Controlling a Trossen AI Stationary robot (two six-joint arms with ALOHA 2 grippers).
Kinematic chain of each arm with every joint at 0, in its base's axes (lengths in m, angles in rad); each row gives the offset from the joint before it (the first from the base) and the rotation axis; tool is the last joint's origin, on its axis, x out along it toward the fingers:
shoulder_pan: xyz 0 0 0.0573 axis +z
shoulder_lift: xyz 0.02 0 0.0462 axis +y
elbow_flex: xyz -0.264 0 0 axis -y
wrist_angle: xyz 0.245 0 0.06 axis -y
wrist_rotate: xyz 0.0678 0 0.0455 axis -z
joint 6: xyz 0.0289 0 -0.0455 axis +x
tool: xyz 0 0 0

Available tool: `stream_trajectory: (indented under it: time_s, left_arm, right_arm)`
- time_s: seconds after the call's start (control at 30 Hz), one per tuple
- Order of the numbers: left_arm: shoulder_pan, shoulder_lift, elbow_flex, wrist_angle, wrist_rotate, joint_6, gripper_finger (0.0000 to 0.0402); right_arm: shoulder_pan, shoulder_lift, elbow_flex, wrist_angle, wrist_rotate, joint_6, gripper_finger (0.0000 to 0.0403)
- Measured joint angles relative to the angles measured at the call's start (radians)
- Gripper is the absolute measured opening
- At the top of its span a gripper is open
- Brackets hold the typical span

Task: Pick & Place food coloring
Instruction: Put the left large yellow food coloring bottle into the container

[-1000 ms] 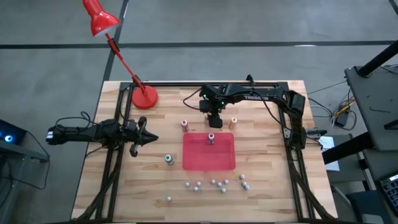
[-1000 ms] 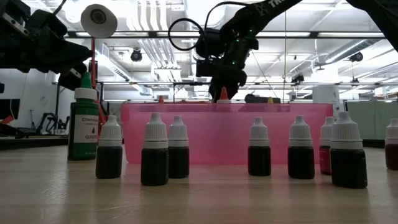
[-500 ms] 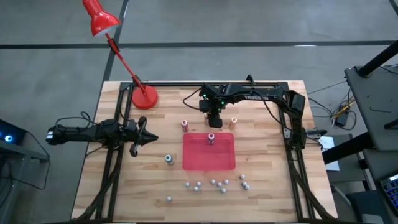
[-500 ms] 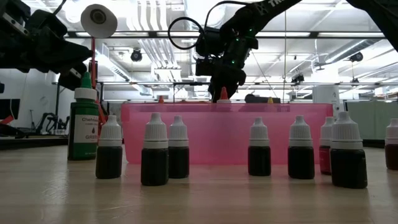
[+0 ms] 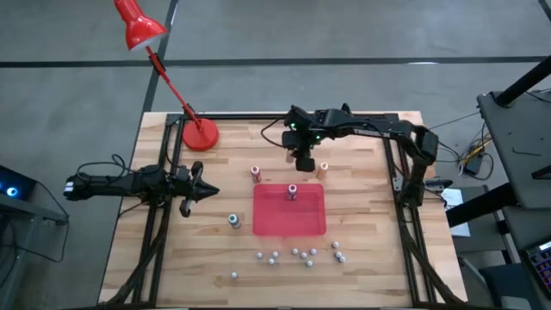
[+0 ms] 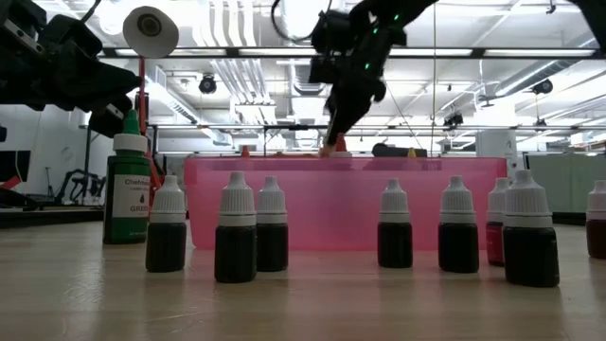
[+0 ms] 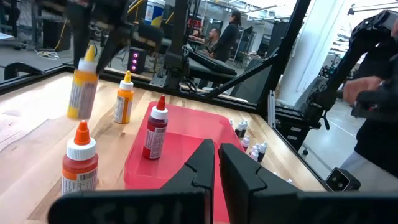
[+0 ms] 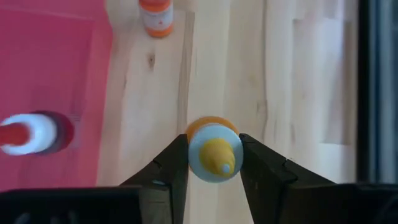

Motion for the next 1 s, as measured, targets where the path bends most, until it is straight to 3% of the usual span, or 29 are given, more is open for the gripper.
stream_trajectory:
  time_s: [0.27,0.5,0.77,1.0]
  left_arm:
    - [0.000,0.000,0.000,0.000,0.000,0.000,0.0000]
    - [0.000,0.000,0.000,0.000,0.000,0.000,0.0000]
    - [0.000,0.000,0.000,0.000,0.000,0.000,0.0000]
    - [0.000,0.000,0.000,0.000,0.000,0.000,0.0000]
  right_arm:
    - [0.041,-0.146,0.001,-0.113,0.015,0.017,0.0109]
    - [0.145,-0.236,0.000,-0.208,0.019,0.079,0.0109]
    - [0.306,-0.244,-0.034,-0.210,0.018,0.156,0.0109]
    - [0.351,-0.242,-0.128,-0.163,0.019,0.185,0.0109]
